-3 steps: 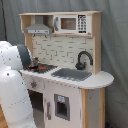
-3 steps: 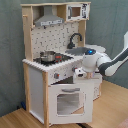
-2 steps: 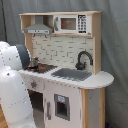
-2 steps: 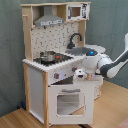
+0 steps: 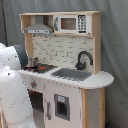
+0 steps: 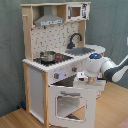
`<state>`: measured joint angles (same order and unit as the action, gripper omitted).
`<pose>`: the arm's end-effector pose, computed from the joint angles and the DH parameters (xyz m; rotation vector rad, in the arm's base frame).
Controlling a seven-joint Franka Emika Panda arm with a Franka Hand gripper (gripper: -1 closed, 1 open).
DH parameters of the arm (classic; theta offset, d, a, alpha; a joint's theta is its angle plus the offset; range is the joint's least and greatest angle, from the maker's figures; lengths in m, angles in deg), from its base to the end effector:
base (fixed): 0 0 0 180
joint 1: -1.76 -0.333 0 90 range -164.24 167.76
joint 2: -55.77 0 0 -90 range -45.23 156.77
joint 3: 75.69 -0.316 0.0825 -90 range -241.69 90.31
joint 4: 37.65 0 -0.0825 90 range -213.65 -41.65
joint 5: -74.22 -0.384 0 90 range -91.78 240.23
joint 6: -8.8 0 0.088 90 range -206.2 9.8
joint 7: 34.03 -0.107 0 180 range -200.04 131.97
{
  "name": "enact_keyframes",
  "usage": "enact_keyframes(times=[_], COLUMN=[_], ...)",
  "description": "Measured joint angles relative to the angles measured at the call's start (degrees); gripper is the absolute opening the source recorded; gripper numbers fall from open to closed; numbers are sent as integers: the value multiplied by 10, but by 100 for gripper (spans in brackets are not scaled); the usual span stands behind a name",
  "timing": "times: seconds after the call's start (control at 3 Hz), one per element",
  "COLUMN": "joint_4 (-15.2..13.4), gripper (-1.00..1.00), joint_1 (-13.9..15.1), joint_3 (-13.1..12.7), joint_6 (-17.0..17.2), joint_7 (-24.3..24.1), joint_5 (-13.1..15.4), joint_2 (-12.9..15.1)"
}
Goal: Play with the kitchen
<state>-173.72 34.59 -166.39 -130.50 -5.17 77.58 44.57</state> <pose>0.2682 0.4246 0.3268 2.0749 2.0583 0.1568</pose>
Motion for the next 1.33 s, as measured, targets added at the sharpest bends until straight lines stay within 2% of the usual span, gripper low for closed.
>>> enact_keyframes(times=[0.67,1.0,1.33], joint_4=[2,12,36], gripper=[-100,-100,-100], joint_1=[0,0,0], joint_3=[-64,-94,-89], joint_6=[-24,-31,-18], joint_7=[-100,-151,-188], joint_5=[0,0,2], joint_2=[-3,-12,-37])
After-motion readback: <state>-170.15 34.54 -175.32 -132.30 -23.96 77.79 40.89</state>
